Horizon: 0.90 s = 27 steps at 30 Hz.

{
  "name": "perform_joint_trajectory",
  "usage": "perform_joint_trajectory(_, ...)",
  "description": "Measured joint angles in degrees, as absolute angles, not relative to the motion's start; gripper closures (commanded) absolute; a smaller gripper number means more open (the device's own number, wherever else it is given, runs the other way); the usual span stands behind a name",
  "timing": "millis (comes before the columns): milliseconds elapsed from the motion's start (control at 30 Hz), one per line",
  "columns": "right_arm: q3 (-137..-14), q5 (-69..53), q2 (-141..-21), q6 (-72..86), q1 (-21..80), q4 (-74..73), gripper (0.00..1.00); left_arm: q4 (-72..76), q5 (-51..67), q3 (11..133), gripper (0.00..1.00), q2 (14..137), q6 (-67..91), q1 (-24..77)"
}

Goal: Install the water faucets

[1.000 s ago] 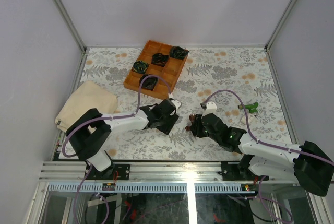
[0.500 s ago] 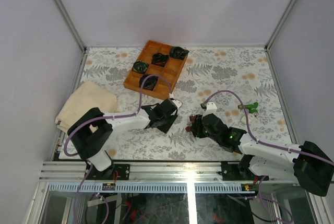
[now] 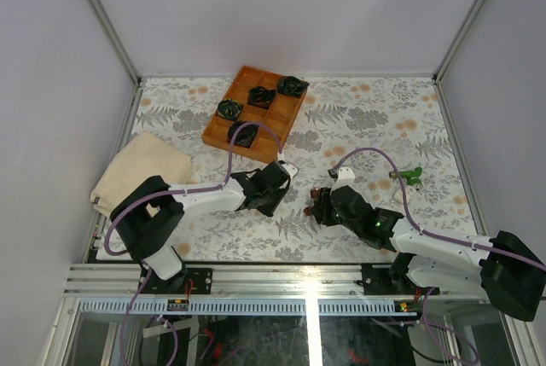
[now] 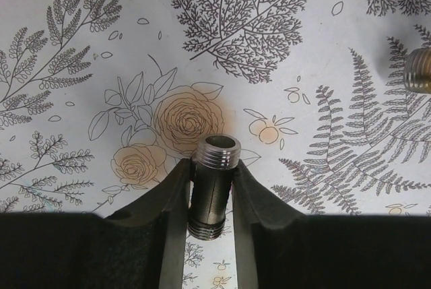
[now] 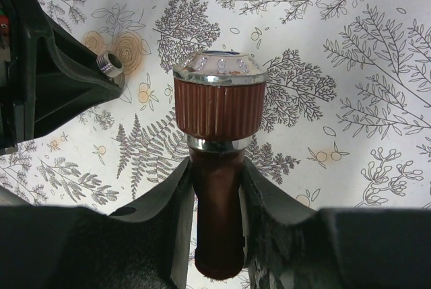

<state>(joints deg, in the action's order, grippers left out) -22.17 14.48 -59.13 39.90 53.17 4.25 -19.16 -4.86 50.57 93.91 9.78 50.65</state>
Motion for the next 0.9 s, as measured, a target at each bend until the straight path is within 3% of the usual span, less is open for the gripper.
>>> perform_joint_trajectory(200, -22.04, 14.57, -56.6, 39.92, 53.17, 3.46, 0.99, -18.15, -3.86, 48.07, 0.98, 90.21, 11.84, 50.24)
perform_joint_trajectory(567, -11.94, 15.35, -40.23, 38.87, 53.17, 14.5, 1.0, 1.78, 14.9, 29.17, 1.0, 56.86, 29.43, 31.29)
perform_joint_trajectory(900, -10.98, 13.74, -28.71, 35.0, 53.17, 24.21, 1.0, 28.23, 37.47, 16.88, 1.0, 54.39, 60.01, 20.4)
